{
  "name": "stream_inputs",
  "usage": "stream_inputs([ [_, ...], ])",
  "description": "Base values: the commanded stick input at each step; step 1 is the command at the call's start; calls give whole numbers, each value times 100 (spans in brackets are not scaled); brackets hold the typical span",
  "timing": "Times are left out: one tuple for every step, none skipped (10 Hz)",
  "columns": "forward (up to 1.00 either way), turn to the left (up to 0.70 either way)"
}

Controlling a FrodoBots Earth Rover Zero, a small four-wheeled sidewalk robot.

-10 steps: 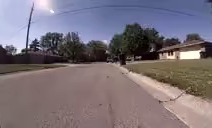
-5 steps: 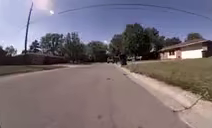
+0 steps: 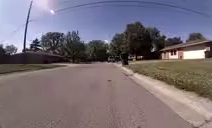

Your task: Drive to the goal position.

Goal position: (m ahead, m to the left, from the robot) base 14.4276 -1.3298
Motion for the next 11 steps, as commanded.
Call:
stream_inputs([
  [70, 0],
  [70, 0],
  [70, 0],
  [70, 0],
  [70, 0],
  [70, 0],
  [70, 0],
  [70, 0],
  [70, 0],
  [70, 0],
  [70, 0],
])
